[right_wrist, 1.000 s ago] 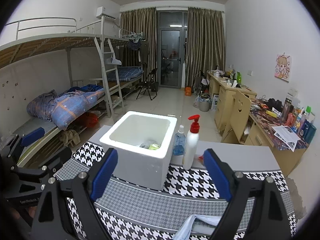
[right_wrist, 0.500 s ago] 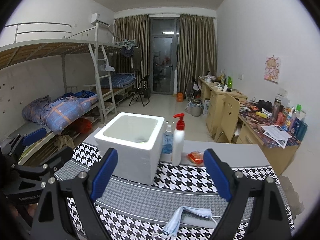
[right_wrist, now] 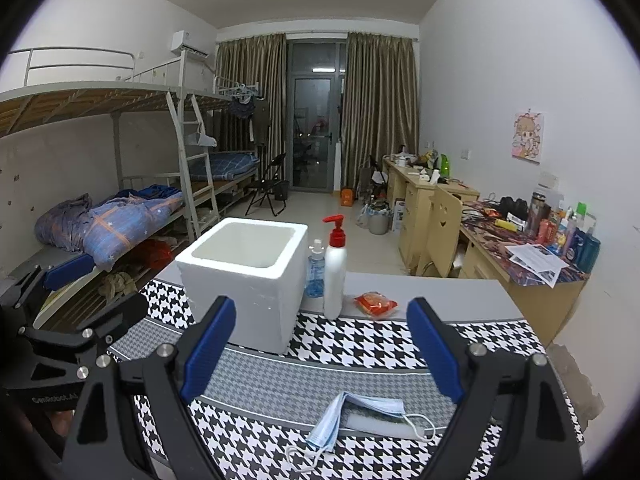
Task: Organize soft objects
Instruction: 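Move both tools back toward the blue mask on the tablecloth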
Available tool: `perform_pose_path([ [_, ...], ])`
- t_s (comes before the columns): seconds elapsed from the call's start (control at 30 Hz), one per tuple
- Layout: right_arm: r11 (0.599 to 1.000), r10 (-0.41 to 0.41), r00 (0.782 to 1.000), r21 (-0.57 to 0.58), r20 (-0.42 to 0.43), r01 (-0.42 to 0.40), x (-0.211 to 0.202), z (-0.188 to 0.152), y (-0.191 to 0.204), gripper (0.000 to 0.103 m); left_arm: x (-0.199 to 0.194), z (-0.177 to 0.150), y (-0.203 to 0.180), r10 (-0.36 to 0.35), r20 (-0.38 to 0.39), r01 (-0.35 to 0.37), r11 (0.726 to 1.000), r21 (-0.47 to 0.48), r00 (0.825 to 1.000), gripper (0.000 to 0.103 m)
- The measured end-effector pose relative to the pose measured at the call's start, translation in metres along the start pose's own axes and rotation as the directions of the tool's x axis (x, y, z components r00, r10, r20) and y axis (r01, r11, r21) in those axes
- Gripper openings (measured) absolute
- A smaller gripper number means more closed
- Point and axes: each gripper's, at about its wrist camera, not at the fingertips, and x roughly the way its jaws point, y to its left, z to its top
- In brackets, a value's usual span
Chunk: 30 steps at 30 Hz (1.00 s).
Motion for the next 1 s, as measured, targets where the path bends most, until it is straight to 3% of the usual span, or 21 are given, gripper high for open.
perform_pose_path([
  [1.0, 0.991, -0.109, 0.994, 0.077, 0.003, 0.108, -0.016, -0.041, -0.037, 0.091, 0.015, -0.028, -0.044, -0.135, -0.031, 0.135, 0.991, 0.013, 0.99, 0.102],
])
